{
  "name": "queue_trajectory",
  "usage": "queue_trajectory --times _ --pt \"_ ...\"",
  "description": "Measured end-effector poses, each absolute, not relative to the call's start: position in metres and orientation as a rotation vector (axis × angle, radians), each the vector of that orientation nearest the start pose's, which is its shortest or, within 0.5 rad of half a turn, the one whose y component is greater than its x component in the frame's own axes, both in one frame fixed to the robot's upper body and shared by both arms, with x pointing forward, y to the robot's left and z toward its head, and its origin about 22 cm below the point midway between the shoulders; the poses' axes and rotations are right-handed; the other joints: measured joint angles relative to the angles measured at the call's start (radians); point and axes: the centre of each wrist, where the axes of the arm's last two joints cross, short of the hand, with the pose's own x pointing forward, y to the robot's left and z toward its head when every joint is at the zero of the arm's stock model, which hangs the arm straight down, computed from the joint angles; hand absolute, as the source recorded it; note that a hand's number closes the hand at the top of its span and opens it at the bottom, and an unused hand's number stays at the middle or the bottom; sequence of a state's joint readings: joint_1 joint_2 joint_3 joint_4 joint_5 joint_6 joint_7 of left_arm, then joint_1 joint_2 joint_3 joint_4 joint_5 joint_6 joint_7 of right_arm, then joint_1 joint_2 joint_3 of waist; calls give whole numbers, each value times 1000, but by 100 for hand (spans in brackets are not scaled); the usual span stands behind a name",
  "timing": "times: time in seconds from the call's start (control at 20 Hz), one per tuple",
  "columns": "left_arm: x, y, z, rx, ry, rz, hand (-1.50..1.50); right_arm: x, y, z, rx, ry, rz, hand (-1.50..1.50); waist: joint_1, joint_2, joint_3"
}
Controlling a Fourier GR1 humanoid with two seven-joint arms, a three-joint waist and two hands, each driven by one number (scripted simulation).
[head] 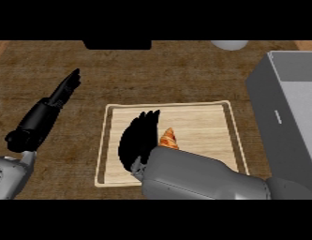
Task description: Pick the croissant from the tray and place it in the cardboard box
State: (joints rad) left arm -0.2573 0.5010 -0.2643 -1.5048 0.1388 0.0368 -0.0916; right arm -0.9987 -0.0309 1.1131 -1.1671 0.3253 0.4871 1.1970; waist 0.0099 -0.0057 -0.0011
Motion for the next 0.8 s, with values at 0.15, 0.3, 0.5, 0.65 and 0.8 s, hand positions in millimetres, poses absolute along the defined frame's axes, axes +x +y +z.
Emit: queue_trajectory --times 0.15,0.3,0.5,0.65,0.8 --pt "293 265 68 96 -1744 -536 0 263 42 69 -1000 -679 1858 -150 -1 2 0" --pt "290 271 63 96 -1744 -531 0 261 41 67 -981 -688 1854 -150 -5 2 0" --pt "290 268 62 94 -1745 -532 0 263 38 61 -975 -671 1847 -150 -3 2 0" --pt "291 264 63 94 -1745 -532 0 267 35 55 -993 -647 1844 -150 -4 3 0" --pt "291 266 64 90 -1744 -536 0 269 32 45 -1026 -620 1839 -150 -2 3 0"
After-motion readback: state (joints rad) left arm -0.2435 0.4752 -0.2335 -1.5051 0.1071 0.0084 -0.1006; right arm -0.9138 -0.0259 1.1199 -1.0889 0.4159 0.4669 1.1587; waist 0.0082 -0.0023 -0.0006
